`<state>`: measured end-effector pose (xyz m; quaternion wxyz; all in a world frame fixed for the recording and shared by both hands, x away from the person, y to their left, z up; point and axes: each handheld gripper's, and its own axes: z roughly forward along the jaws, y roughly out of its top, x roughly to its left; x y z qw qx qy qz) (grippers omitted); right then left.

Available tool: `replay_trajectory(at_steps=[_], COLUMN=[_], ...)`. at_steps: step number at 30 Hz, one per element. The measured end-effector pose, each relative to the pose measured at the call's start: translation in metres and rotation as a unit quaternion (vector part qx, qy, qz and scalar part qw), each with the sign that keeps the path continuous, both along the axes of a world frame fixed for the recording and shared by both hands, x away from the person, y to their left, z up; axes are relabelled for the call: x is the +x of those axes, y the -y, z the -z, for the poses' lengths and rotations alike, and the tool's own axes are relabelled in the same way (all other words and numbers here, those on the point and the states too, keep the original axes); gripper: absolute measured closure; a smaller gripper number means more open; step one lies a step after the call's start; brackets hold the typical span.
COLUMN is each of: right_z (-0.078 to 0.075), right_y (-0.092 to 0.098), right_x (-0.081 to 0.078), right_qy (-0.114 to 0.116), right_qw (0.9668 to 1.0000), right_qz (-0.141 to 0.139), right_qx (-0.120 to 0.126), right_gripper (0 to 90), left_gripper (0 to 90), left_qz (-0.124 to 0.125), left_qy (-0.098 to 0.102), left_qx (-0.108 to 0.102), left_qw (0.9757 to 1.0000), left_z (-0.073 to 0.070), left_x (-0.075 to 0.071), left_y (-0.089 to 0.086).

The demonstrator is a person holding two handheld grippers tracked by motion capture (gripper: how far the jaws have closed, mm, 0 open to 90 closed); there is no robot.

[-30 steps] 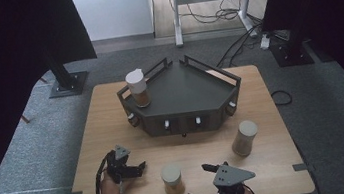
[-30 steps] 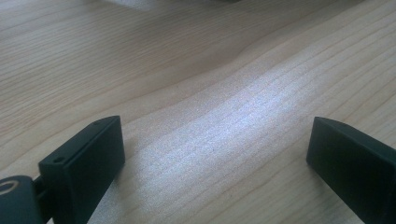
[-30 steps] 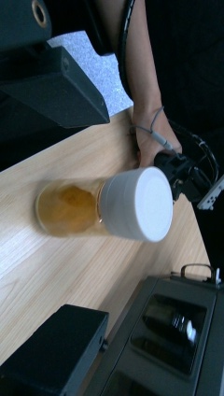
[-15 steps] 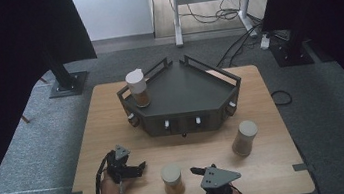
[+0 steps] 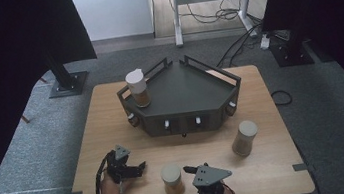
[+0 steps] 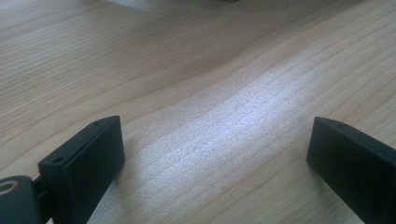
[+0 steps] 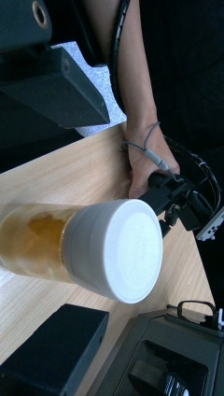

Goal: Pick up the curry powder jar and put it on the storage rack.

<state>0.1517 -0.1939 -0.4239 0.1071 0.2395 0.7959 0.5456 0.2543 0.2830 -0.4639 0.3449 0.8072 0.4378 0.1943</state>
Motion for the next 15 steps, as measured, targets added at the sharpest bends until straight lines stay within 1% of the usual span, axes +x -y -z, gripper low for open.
replay_trajectory(at_steps=[8, 9, 15], right_z=[0.0045, 0.0062, 0.0093], right_y=[-0.0076, -0.0086, -0.0101], right_x=[0.0033, 0.0041, 0.0051], right_qy=[0.008, 0.010, 0.017], right_qw=[0.9999, 0.9999, 0.9997], right_qz=[0.006, 0.008, 0.014], right_qx=[0.003, 0.007, 0.012], right_gripper=[7.2, 8.1, 12.6], left_gripper=[3.6, 3.6, 3.6], left_qz=[0.001, 0.001, 0.002], left_qy=[0.000, 0.000, 0.000], left_qx=[0.000, 0.000, 0.000], left_qw=[1.0000, 1.0000, 1.0000], left_z=[0.0001, 0.0001, 0.0000], left_x=[0.0000, 0.0000, 0.0000], left_y=[-0.0002, -0.0002, -0.0003])
